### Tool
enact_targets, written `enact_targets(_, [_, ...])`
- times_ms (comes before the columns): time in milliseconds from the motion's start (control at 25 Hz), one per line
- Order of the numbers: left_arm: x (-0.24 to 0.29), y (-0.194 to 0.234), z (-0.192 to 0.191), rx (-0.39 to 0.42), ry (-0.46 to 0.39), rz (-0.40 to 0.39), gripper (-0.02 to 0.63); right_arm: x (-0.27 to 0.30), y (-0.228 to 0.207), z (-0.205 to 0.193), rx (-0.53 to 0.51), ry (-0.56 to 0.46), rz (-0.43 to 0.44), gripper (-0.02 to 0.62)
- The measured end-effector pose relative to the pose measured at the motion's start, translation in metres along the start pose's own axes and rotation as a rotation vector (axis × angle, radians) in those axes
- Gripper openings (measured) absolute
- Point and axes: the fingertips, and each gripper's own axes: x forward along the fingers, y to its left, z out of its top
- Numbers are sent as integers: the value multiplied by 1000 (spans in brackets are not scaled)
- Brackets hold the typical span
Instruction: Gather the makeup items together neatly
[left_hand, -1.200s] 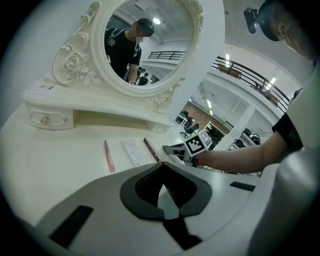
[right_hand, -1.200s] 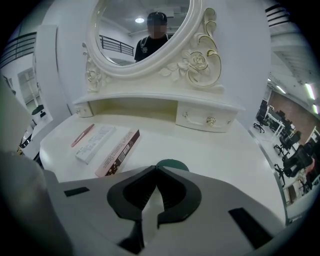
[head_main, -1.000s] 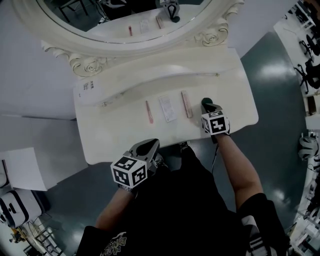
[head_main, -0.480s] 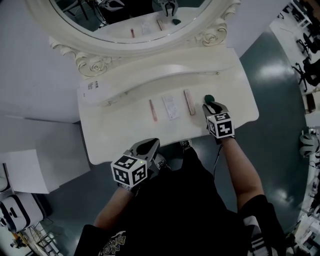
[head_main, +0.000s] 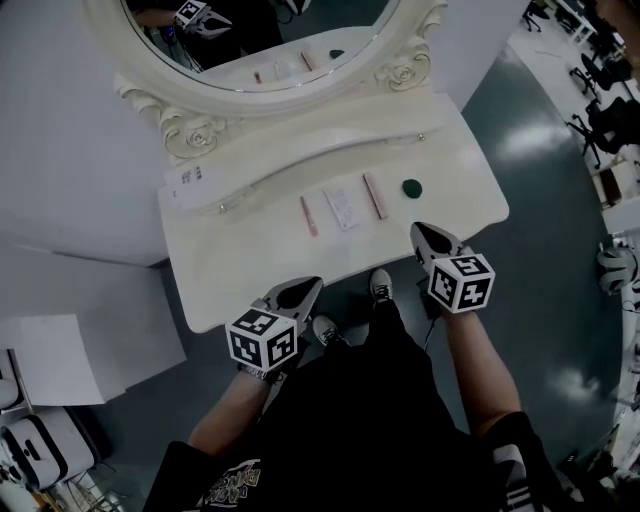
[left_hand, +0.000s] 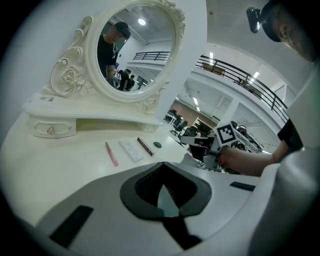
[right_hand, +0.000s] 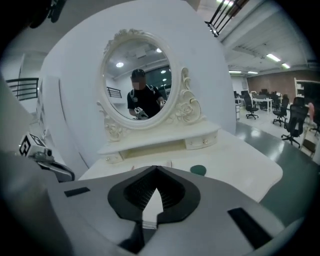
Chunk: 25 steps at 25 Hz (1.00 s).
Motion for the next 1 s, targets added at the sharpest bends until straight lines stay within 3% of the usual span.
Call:
enact_targets(280, [-10,-23,9,-6,-71,5,8,-51,63,3,43,-32,146,29])
enact_targets(440, [-10,-43,9,-15,-102,32,8,-74,83,9,10,-34,240,29])
enact_targets(1000, [19,-151,-34,-92,-176,161,8,-154,71,-28,-38,59,506,29])
